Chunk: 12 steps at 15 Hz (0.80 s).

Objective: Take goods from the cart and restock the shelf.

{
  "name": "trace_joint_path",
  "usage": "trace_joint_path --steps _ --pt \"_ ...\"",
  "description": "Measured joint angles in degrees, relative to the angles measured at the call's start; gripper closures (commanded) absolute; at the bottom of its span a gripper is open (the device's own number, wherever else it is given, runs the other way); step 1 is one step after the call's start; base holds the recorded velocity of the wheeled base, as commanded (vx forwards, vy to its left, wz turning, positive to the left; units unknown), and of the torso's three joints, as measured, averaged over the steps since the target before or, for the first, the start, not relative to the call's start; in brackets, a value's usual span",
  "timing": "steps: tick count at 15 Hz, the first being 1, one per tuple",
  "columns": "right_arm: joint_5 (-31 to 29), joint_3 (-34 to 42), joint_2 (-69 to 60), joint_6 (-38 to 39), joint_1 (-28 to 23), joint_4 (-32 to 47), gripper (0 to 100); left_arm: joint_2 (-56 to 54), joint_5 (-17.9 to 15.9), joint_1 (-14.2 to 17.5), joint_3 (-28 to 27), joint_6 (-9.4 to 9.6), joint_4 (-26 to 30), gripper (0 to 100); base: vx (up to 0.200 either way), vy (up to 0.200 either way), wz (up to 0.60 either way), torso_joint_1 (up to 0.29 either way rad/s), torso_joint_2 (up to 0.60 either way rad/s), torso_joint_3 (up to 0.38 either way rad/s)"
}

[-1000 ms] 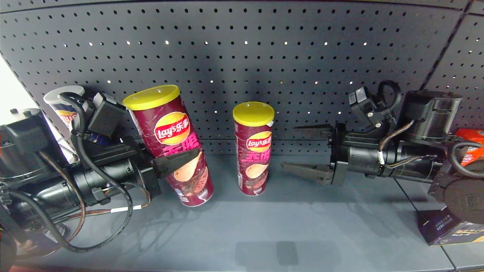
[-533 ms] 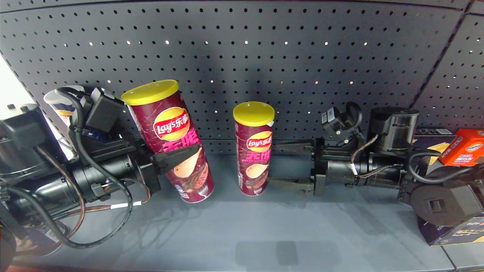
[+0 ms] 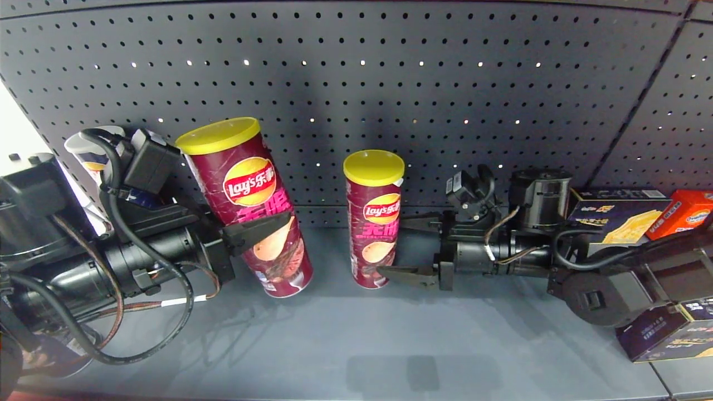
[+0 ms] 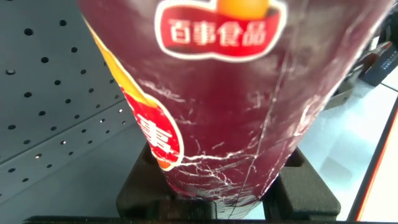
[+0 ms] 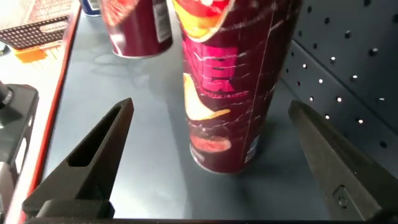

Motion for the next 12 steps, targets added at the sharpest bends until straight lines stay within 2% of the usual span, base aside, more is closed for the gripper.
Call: trace_joint_path --steps 12 --pt "-1.58 -8.55 8.7 0.11 1.99 -0.94 0 0.0 0.06 0.07 0.39 0.0 -0.11 100 0.0 0.0 0.0 0.0 0.0 0.0"
